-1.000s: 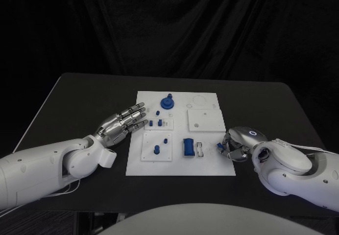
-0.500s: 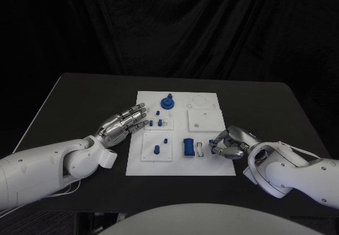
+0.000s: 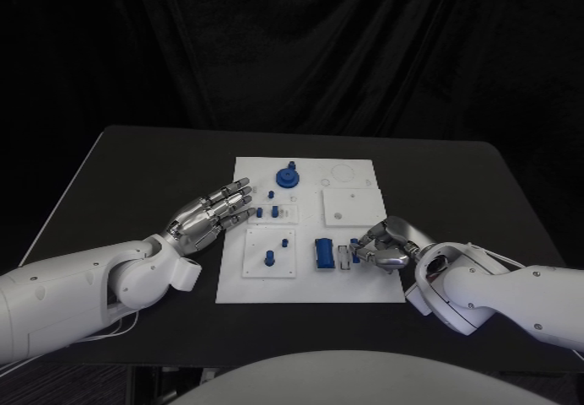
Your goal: Assemble the parts on the task board
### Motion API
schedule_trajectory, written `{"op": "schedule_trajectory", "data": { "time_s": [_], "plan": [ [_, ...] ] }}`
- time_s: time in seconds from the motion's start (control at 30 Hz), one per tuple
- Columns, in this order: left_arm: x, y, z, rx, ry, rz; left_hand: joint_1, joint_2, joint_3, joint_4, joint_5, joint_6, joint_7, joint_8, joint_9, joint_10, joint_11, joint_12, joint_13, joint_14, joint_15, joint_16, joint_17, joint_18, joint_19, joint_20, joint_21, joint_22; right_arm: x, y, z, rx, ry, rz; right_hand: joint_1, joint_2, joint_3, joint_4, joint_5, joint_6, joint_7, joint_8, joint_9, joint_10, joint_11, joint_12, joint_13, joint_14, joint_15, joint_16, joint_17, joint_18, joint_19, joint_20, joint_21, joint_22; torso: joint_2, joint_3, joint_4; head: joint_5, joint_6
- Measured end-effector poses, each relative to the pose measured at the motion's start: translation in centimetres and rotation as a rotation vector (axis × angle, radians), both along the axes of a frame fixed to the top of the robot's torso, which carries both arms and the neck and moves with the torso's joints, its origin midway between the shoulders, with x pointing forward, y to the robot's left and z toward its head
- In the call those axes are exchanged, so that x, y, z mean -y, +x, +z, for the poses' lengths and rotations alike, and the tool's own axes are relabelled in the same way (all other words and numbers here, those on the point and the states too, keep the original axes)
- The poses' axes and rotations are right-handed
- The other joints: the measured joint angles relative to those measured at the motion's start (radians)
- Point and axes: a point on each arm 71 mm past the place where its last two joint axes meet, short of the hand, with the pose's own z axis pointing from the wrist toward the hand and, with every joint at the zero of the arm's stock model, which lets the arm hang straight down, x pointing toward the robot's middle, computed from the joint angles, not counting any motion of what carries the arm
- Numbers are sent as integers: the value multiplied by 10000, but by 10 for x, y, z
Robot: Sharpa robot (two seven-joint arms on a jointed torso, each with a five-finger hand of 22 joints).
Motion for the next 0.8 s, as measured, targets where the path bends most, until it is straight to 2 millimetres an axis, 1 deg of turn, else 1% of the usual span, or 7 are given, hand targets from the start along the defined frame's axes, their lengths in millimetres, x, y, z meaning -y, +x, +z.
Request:
{"op": "schedule_trajectory", "data": {
  "time_s": [0.07, 0.13, 0.23, 0.4, 0.43, 0.63, 0.8],
  "plan": [
    [0, 0, 0, -1, -3, -6, 0, 0, 0, 0, 0, 0, 0, 0, 0, 0, 0, 0, 0, 0, 0, 0, 0, 0, 0, 0, 0, 0, -1, 1, -1, -68, 21, -9, -57, 49, 0, 0, 2, 1, 1, 0, 9, 0, 0, 0, 0, 0, 0, 0, 0, 0, 0, 0, -17, 0, 3, -2, -5, 3, 0],
    [0, 0, 0, -1, -2, -5, 0, 0, 0, 0, 0, 0, 0, 0, 0, 0, 0, 0, 0, 0, 0, 0, 1, 0, 0, 0, 0, 0, -2, 2, -3, -126, 34, -5, -107, 28, 3, -3, 40, 5, 5, 0, 14, 0, 0, 0, 0, 0, 0, 0, 0, 1, -7, -1, -17, 0, 4, -2, -12, 4, 0],
    [0, 0, 0, -2, -2, -6, 0, 0, 0, 0, 0, 0, 0, 0, 0, 0, 0, 0, 0, 0, -1, 0, 2, 0, 0, 0, 0, 0, -4, 3, -4, -215, 48, 24, -186, 56, 24, -168, 31, 14, 16, 0, 13, 0, 0, 0, 0, 0, 0, 0, 0, 2, -74, 1, -56, -1, 3, -1, -16, 11, 0],
    [1, 0, 0, -4, -5, -12, 0, 0, 0, 0, 0, 0, 0, 0, -1, 0, 0, 0, 0, 0, 0, 0, 4, -1, 0, 0, 0, 0, -7, 4, -6, -367, 49, 109, -305, 174, -101, -294, -369, 14, 17, 86, 66, 0, 0, 0, 0, 0, 0, 0, 0, 2, -74, 1, -56, 0, -2, 1, -14, 12, 0],
    [1, 0, 0, -5, -5, -12, 0, 0, 0, 0, 0, 0, 0, 0, -1, 0, 0, 0, -1, 0, 0, 0, 4, 0, 0, 0, 0, 0, -7, 4, -6, -395, 46, 128, -349, 162, -115, -301, -436, 14, 17, 88, 71, 0, 0, 0, 0, 0, 0, -1, 0, 2, -74, 1, -56, -1, -3, 1, -14, 16, 0],
    [1, 0, 0, -6, -5, -14, 0, 0, 0, 0, 0, 0, 0, 0, -1, 0, 0, -1, -1, 0, 0, 0, 0, 0, 0, 0, 0, 11, -10, 4, -8, -584, 6, 254, -636, 247, -566, -245, -515, 18, 14, 143, 116, 1, -2, 0, 0, 0, -1, -1, -1, 3, -74, 1, -56, -1, -8, 7, -24, 38, 0],
    [1, 0, -1, -9, -5, -16, 0, 0, -1, 0, 0, 0, 0, 0, -1, 0, 0, -1, -1, 0, 0, 0, -4, 0, 0, 0, 0, 11, -11, 4, -9, -700, -48, 305, -826, 389, -1011, -160, -1042, 33, -5, 145, 96, 1, -3, 0, 0, 0, -1, -1, 0, 4, -74, 1, -56, -1, -9, 7, -24, 25, 0]
  ]
}}
